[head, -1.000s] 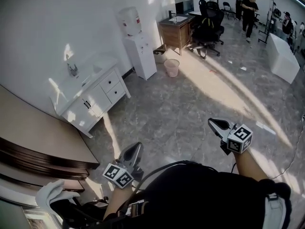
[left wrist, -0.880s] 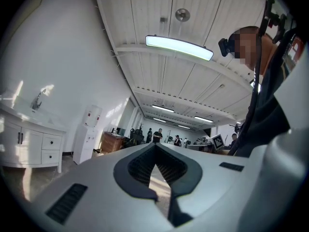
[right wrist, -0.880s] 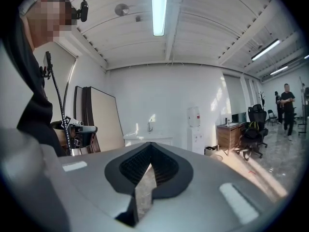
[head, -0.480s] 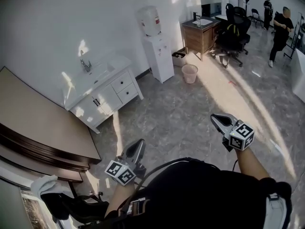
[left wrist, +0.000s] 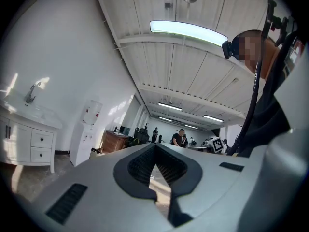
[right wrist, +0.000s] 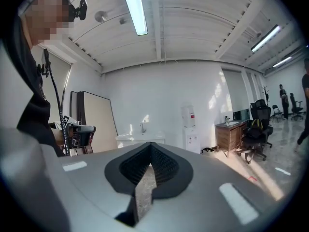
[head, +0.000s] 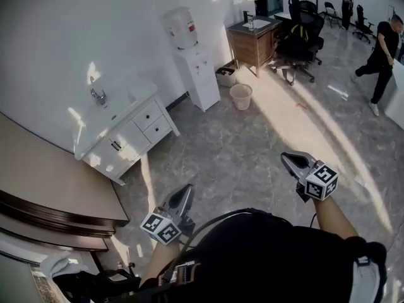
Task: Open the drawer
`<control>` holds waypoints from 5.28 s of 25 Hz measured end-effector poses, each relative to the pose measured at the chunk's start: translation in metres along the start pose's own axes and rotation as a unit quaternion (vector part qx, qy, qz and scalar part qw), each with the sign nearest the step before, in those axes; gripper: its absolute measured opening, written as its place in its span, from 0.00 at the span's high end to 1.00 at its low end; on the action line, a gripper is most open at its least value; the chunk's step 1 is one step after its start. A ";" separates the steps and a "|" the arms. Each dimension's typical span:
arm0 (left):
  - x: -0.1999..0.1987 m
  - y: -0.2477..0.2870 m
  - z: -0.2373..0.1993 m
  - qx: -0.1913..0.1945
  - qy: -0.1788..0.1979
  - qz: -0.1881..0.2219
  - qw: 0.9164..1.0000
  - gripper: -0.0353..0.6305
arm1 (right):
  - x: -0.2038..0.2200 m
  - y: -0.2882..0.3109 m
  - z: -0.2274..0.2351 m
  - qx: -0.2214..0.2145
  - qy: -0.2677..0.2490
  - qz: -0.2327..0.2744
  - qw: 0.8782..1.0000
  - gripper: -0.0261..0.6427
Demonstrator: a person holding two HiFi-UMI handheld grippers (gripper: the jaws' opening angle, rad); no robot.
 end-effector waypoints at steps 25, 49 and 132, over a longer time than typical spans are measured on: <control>-0.072 0.159 -0.270 0.131 -0.006 -0.003 0.991 0.95 | -0.071 0.235 0.074 0.106 -0.008 0.010 0.994 0.96; -0.087 0.241 -0.399 -0.024 -0.003 0.015 1.000 0.95 | -0.112 0.433 0.214 -0.037 -0.015 -0.016 0.999 0.96; -0.150 0.780 -0.761 -0.157 0.024 0.042 0.986 0.95 | -0.290 0.905 0.748 -0.181 -0.054 -0.035 0.981 0.96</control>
Point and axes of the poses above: the fingertips, and each gripper's own axes: y forward along the fingers, z to its right, x out of its underside, the point moved 2 cm from there along -y, backward along the fingers, and after that the axes turned 5 degrees about y, right-handed, at the moved point
